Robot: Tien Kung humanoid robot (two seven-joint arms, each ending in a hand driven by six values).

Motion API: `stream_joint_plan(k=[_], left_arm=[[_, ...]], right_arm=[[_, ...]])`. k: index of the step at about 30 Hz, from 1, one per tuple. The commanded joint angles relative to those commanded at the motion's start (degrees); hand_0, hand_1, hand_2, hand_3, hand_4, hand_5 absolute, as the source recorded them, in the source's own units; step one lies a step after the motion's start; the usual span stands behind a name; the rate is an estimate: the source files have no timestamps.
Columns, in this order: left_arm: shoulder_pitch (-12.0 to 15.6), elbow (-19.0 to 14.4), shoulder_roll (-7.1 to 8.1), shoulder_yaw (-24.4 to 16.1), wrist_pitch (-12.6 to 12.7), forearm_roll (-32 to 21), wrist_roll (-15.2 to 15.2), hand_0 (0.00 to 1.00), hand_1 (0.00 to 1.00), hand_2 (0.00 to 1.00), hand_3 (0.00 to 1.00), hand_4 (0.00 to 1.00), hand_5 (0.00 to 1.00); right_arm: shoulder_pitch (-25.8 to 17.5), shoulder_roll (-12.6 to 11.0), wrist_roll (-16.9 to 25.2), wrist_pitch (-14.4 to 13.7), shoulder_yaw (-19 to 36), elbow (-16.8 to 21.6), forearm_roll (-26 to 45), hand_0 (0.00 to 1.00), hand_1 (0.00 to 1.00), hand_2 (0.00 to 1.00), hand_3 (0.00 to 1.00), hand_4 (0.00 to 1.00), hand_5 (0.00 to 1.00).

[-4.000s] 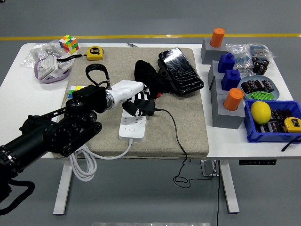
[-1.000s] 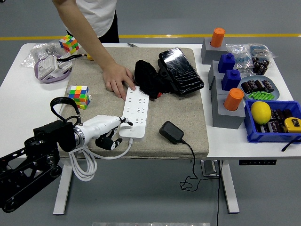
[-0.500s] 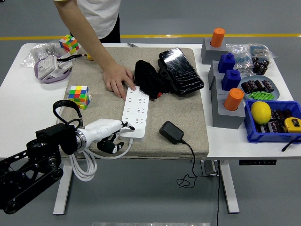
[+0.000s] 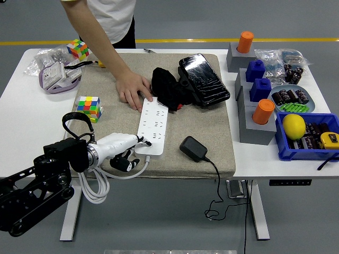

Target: Pull the plug out and thorw away

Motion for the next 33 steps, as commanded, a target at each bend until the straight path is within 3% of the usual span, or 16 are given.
stream_joint_plan(k=[8, 13, 14, 19, 20, 25, 26, 31, 32, 33], left_arm=[[-0.1, -0.8, 0.17, -0.4, 0.2, 0.0, -0.3, 0.058, 0.062, 0.117, 0.838, 0.519, 0.002], [0.1, -4.5, 0.48, -3.6, 3.6, 0.4, -4.0, 0.058, 0.062, 0.117, 0.838, 0.519, 0.002], [-0.1, -5.3, 0.47, -4.5, 4.9, 0.7, -5.5, 0.096, 0.131, 0.210, 0.845, 0.704, 0.002], [-0.9, -4.9, -0.14, -6.7, 8.4, 1.7, -9.5, 0.096, 0.131, 0.210, 0.845, 0.704, 0.002], [-1.0, -4.4, -0.36, -7.0, 8.5, 1.7, -9.8, 0.246, 0.373, 0.487, 0.850, 0.903, 0.099], [-0.8, -0.4, -2.52, -10.4, 10.3, 3.9, -12.4, 0.246, 0.373, 0.487, 0.850, 0.903, 0.099], [-0.7, 0.5, -3.08, -11.4, 10.4, 4.3, -12.5, 0.719, 0.810, 0.825, 0.924, 0.998, 0.415], [-0.2, 4.3, -5.43, -17.0, 10.7, 5.7, -13.2, 0.719, 0.810, 0.825, 0.924, 0.998, 0.415], [0.1, 4.8, -5.69, -18.1, 10.7, 5.6, -13.1, 0.998, 0.998, 0.998, 0.998, 0.998, 0.843], [0.3, 5.2, -5.86, -19.0, 10.7, 5.4, -13.1, 0.998, 0.998, 0.998, 0.998, 0.998, 0.843]], right_arm=[[0.0, 0.0, 0.0, 0.0, 0.0, 0.1, 0.1, 0.575, 0.661, 0.674, 0.591, 0.998, 0.468], [-0.1, 0.0, -0.1, 0.0, 0.0, 0.0, 0.0, 0.575, 0.661, 0.674, 0.591, 0.998, 0.468], [-0.1, 0.0, -0.1, 0.0, -0.1, 0.0, 0.0, 0.577, 0.661, 0.673, 0.591, 0.998, 0.468], [0.1, 0.0, 0.0, 0.0, -0.1, 0.0, 0.0, 0.577, 0.661, 0.673, 0.591, 0.998, 0.468], [0.1, 0.1, 0.0, 0.0, 0.0, 0.1, 0.1, 0.574, 0.661, 0.674, 0.591, 0.998, 0.468], [0.1, 0.1, 0.0, 0.0, 0.0, 0.0, 0.0, 0.574, 0.661, 0.674, 0.591, 0.998, 0.468], [0.1, 0.1, 0.0, 0.0, 0.0, 0.0, 0.0, 0.577, 0.661, 0.674, 0.591, 0.998, 0.468], [0.1, 0.1, 0.0, 0.0, -0.1, 0.0, 0.1, 0.577, 0.661, 0.674, 0.591, 0.998, 0.468], [0.1, 0.1, 0.0, 0.0, -0.2, 0.1, 0.1, 0.575, 0.662, 0.673, 0.591, 0.998, 0.468], [0.1, 0.1, 0.1, -0.1, -0.1, 0.1, 0.2, 0.575, 0.662, 0.673, 0.591, 0.998, 0.468]])
